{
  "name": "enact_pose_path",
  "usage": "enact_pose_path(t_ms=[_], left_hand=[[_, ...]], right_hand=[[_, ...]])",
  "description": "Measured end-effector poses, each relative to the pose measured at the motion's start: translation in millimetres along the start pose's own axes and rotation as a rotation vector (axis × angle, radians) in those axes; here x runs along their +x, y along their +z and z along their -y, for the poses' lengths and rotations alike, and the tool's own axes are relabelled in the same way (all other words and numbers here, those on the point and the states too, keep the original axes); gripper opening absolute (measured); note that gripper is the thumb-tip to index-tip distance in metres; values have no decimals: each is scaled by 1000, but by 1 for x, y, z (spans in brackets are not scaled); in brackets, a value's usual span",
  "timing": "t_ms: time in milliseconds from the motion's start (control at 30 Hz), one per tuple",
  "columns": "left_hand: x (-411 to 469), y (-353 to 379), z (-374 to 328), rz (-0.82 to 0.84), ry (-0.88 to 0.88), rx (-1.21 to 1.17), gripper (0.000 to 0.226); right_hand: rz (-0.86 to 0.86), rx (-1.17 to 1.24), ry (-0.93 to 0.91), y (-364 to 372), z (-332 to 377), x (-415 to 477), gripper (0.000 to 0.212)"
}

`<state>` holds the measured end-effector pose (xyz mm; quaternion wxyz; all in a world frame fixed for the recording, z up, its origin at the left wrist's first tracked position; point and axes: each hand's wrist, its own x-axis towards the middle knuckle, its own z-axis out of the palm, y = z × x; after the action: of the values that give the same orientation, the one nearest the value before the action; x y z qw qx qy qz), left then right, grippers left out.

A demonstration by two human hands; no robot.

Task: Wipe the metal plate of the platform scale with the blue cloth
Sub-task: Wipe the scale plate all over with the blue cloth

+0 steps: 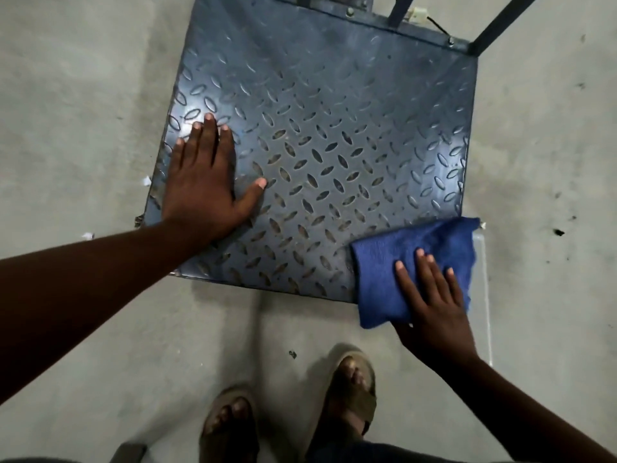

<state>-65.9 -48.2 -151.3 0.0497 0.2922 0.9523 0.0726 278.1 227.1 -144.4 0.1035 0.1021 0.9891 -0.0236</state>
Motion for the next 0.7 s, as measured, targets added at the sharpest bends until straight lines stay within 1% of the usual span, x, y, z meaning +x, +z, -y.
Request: enact_pose_path(t_ms=[100,200,300,367,400,467,567,633,700], left_hand=[[1,-2,-2,30,3,32,104],[4,-4,-6,63,12,44,106],[4,-8,-15,84,-17,46,107],[2,-5,-43,106,4,44,106],[1,-1,-63,112,36,36,106],[-4,9,-106,100,86,9,105],[-6,16,-133,61,56,0,105],[-6,18,-131,53,55,-3,105],[-4,19,-130,46,54,0,105]], right_hand=[[21,77,65,-6,10,4,103],[10,119,103,-11,17,4,98],[11,150,184,-12,23,8,99],[36,174,247,-12,32,12,105],[36,180,277,-12,37,16,105],[20,198,314,-13,43,21,97],[2,317,272,-17,44,20,91],[39,430,192,-22,45,4,87],[101,450,80,-25,48,-18,90]])
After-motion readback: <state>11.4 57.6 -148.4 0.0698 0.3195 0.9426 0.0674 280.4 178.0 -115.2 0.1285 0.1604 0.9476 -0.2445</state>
